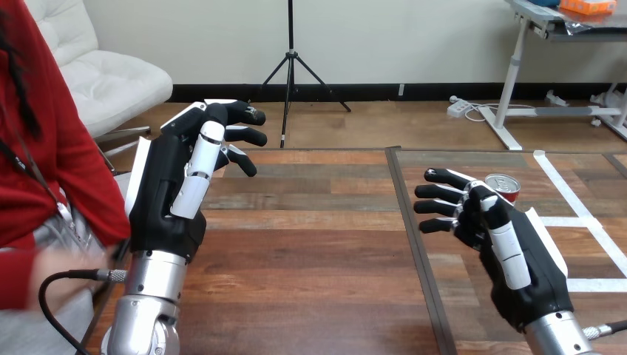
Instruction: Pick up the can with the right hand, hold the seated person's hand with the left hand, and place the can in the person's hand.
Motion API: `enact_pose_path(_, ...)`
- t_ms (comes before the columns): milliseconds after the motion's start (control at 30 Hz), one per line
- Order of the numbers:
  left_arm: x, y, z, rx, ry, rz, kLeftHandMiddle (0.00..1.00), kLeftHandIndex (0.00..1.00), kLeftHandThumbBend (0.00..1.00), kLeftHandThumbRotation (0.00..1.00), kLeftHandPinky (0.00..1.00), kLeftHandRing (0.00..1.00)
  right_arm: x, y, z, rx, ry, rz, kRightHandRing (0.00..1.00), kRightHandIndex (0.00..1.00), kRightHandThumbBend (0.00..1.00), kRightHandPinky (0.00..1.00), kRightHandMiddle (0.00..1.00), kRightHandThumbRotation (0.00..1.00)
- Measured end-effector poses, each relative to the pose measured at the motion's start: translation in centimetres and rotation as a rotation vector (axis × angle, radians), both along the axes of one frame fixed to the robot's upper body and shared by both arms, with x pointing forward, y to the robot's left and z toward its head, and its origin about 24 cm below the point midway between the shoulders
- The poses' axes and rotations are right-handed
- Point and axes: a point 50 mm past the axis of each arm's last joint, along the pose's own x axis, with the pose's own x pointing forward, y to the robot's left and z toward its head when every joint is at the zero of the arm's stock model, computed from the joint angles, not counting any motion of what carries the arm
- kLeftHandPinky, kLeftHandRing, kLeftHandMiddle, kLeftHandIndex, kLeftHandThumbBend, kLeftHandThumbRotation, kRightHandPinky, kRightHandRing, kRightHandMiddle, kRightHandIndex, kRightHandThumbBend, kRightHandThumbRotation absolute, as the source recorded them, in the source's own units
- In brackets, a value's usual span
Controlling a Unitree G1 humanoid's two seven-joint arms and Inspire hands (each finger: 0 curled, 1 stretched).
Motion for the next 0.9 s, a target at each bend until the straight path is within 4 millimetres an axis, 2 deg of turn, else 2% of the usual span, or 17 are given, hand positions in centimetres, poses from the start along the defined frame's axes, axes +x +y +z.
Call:
enact_pose_path(300,0.0,0.0,0.0,0.009,-0.004,0.004,0.6,0.54,0.33,0.74,0.29,0.54,0.9,-1.0,-0.2,-0.077,0.01,-0.033,0.77,0.81,0.9,0.7,0.79,0.99)
enact_pose_path(533,-0.1,0.0,0.0,0.009,-0.003,0.002,0.6,0.54,0.32,0.75,0.29,0.53,1.9,-2.4,0.4,-0.137,0.01,-0.048,0.78,0.83,0.92,0.72,0.81,1.0)
enact_pose_path(733,-0.1,0.0,-0.1,0.01,0.0,0.002,0.6,0.54,0.33,0.75,0.28,0.53,2.8,-3.7,1.2,-0.191,-0.01,-0.077,0.81,0.85,0.92,0.74,0.83,1.0)
enact_pose_path(900,-0.2,0.0,-0.2,0.01,0.005,0.001,0.6,0.54,0.32,0.75,0.28,0.52,3.6,-4.5,2.2,-0.231,-0.039,-0.104,0.82,0.85,0.89,0.76,0.84,1.0)
